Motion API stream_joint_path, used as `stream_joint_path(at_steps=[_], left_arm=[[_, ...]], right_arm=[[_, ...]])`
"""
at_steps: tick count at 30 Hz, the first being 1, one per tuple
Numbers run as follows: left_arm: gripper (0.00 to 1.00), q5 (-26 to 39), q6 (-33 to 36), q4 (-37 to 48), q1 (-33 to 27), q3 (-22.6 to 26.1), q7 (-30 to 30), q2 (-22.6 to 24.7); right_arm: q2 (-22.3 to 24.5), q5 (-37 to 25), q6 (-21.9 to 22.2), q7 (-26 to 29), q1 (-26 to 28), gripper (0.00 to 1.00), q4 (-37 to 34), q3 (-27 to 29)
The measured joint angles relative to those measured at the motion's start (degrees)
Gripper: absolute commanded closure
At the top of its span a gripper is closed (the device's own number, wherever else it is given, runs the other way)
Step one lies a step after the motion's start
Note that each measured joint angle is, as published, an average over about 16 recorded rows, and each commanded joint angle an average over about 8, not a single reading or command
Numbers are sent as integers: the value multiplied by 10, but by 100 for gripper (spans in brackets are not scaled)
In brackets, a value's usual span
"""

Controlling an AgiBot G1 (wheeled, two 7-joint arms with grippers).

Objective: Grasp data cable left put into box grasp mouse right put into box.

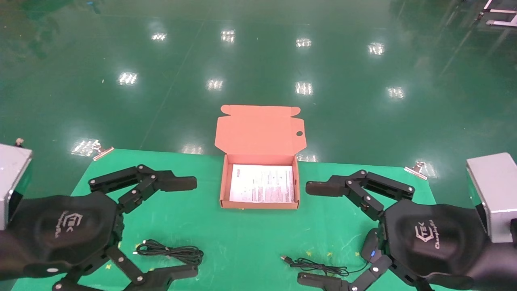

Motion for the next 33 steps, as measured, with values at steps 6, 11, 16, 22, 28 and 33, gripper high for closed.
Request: stream_joint_path(at_steps=[6,11,16,22,28,33], left_arm=[[0,24,7,-1,-13,11,-2,0],[0,72,19,-6,-44,37,-13,3],[0,143,33,-12,-92,81,-33,13],[0,230,42,-13,-154,147,-58,34],[0,305,45,1,-201,213,-67,61],[0,371,44,21,-232,267,-59,88]], right_arm=[[4,-18,-6,-13,8,0,6,-3],[6,-57,-16,-38,30,0,15,-13],[5,-127,-29,-76,71,0,26,-41],[-7,-230,-39,-132,133,0,35,-100],[-25,-331,-39,-188,188,0,39,-174],[-41,-403,-29,-227,213,0,40,-228]])
